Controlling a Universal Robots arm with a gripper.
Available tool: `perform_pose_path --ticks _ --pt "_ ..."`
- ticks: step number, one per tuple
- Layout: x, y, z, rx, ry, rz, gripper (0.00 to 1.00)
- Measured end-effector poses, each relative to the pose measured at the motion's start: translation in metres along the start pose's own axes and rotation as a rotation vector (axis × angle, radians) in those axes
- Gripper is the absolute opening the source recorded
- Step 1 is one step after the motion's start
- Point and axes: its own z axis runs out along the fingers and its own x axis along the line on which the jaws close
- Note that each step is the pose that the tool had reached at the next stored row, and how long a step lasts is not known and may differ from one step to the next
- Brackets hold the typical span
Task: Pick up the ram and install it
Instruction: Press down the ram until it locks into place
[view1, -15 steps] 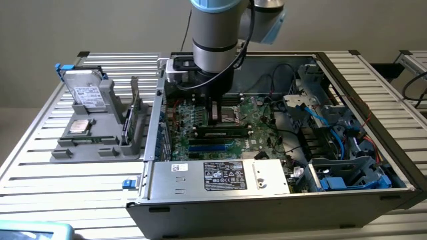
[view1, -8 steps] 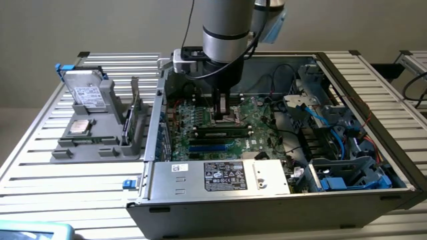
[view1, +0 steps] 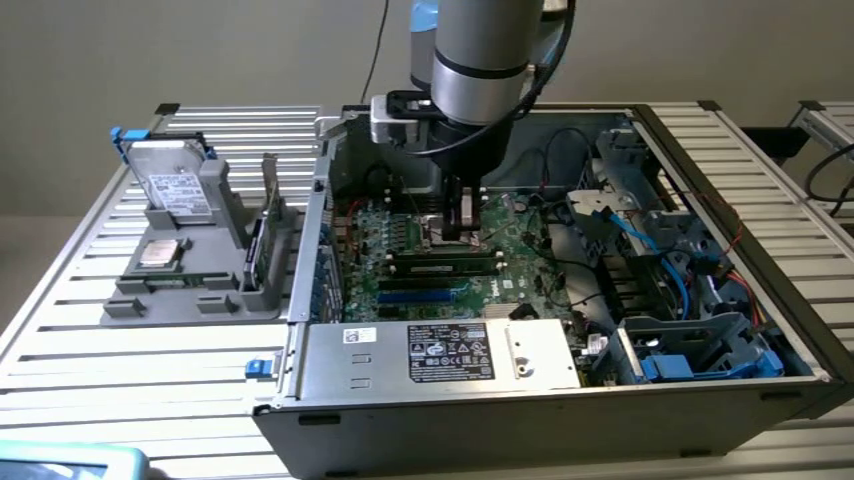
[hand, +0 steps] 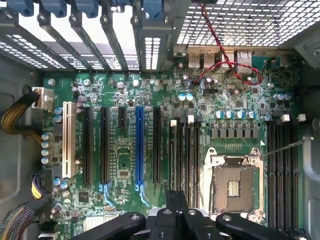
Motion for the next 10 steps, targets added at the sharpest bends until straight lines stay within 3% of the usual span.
perform_pose_path --ticks 4,10 --pt "-0.0001 -0.0116 -0.0006 -0.0029 0.0002 0.0 0.11" --pt "-0.0003 -0.0131 -0.0007 -0.0028 0.0002 0.0 0.11"
